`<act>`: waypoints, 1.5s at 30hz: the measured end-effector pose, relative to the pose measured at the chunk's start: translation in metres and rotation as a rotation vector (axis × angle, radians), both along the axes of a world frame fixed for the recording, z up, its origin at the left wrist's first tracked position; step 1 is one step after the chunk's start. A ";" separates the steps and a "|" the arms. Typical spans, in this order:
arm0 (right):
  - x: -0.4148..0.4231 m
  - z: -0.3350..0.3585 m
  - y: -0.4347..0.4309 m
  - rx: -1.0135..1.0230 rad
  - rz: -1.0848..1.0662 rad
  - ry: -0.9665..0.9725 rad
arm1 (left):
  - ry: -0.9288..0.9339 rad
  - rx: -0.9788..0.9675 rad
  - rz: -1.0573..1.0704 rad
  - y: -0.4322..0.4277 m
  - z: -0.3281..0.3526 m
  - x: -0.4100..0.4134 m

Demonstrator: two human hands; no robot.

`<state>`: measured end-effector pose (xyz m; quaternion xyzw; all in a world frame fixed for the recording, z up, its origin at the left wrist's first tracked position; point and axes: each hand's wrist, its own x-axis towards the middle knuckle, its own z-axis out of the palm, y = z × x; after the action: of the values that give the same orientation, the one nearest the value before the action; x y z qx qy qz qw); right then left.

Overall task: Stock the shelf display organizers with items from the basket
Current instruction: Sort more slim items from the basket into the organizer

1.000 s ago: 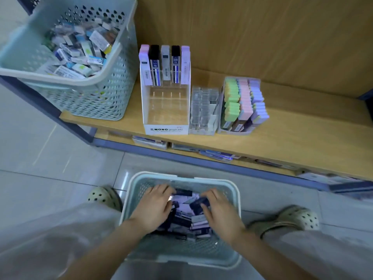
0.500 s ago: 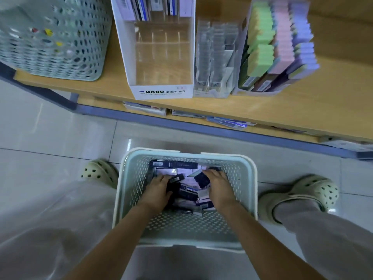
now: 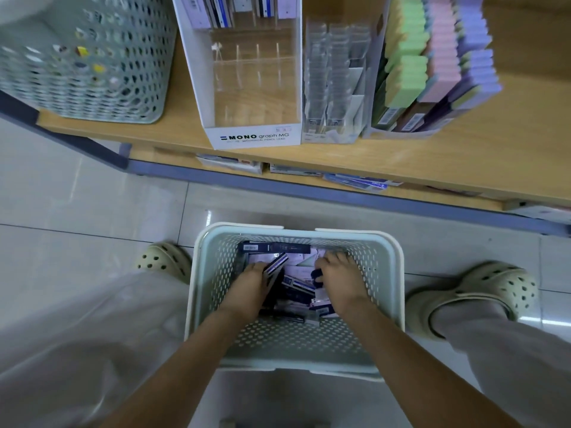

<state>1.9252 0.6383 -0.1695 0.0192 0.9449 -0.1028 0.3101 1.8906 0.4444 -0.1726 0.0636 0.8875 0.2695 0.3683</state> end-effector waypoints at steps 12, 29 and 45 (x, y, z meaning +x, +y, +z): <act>0.022 0.099 -0.014 -0.947 -1.014 0.219 | -0.081 0.571 0.310 0.062 0.091 0.031; 0.100 0.119 0.081 -1.025 -1.226 0.482 | -0.206 0.072 -0.085 0.109 0.025 0.038; 0.107 0.087 0.095 -0.996 -1.347 0.391 | -0.066 -0.281 -0.445 0.116 -0.011 0.036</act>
<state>2.0322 0.7329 -0.0823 0.4196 0.6132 -0.6691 -0.0134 1.9261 0.5608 -0.1832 0.1965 0.8679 0.0577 0.4526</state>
